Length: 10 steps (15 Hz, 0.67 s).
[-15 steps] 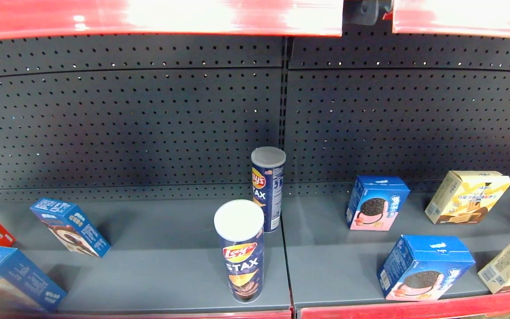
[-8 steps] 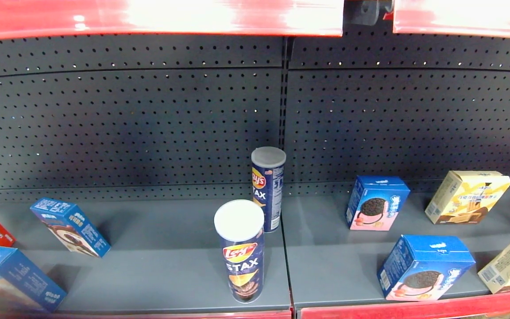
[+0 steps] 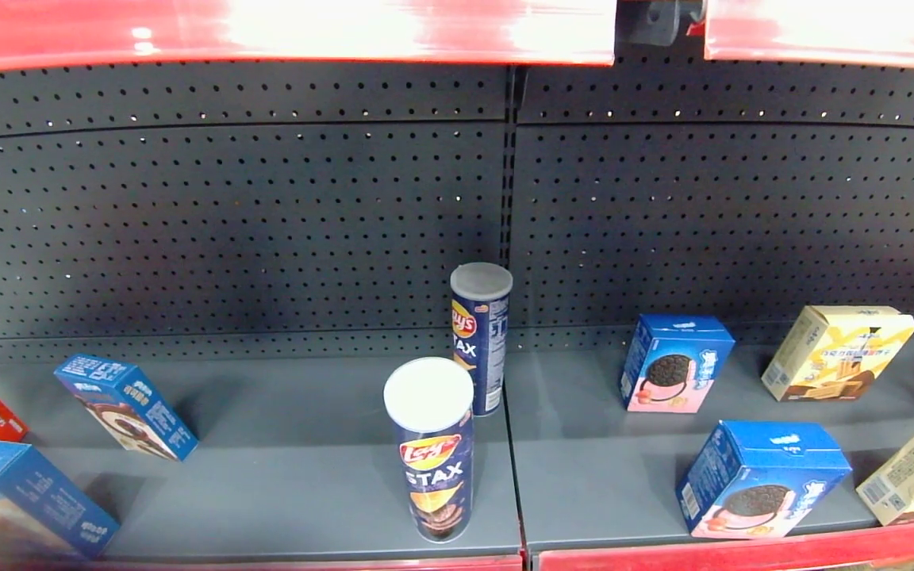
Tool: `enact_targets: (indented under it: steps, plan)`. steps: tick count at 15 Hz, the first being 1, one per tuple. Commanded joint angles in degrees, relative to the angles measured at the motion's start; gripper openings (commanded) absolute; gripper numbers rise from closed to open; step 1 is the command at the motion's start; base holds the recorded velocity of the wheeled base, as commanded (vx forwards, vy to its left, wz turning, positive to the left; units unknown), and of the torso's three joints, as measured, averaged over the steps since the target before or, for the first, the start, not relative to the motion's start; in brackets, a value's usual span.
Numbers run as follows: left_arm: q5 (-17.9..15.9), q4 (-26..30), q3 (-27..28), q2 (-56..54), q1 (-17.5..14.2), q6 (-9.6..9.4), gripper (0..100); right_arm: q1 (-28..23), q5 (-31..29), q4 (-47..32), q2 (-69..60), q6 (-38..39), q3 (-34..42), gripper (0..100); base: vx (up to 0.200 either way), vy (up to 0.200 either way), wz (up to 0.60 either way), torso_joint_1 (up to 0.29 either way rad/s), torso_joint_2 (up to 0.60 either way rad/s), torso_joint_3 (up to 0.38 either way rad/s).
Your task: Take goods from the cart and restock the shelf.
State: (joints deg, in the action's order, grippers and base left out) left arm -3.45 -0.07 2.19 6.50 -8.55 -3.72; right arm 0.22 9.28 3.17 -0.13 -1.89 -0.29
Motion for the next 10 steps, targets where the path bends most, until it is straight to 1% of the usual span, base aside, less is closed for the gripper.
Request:
enact_targets:
  steps: [1,2,3,4,5,6,7,8,10]
  plan:
    - [-1.21,-1.07,7.65,15.65,6.44,-0.94,100,0.04,0.04,-0.01,0.13,-0.04,-0.06,100,0.0,0.0,0.0,0.0,0.0,0.0]
    - [-1.47,-4.85,7.3,18.38,7.32,-1.99,100,0.04,0.13,-0.01,0.13,-0.04,-0.06,100,0.0,0.0,0.0,0.0,0.0,0.0]
    - [-5.34,-9.77,6.77,21.63,12.59,-1.99,100,0.04,1.01,-0.09,0.13,-0.13,-0.15,100,0.0,0.0,0.0,0.0,0.0,0.0]
    - [-10.17,-10.39,6.16,23.03,17.69,0.47,100,0.04,1.89,-0.09,0.13,-0.31,-0.15,100,0.0,0.0,0.0,0.0,0.0,0.0]
    - [-12.28,-10.03,6.07,23.21,20.5,1.43,100,0.04,2.06,-0.18,0.13,-0.48,-0.15,100,0.0,0.0,0.0,0.0,0.0,0.0]
    - [-13.25,-9.16,6.07,23.74,22.17,1.52,100,0.04,2.06,-0.36,0.13,-0.84,-0.15,100,0.0,0.0,0.0,0.0,0.0,0.0]
    - [-12.99,-7.13,6.42,27.43,23.75,1.35,100,0.04,1.97,-0.44,0.13,-1.71,-0.15,100,0.0,0.0,0.0,0.0,0.0,0.0]
    - [-12.46,-7.75,6.51,30.77,23.75,1.08,100,0.04,1.97,-0.44,0.13,-2.59,-0.15,100,0.0,0.0,0.0,0.0,0.0,0.0]
    - [-12.02,-9.59,6.51,34.72,23.66,1.43,100,0.04,1.97,-0.44,0.13,-3.38,-0.15,100,0.0,0.0,0.0,0.0,0.0,0.0]
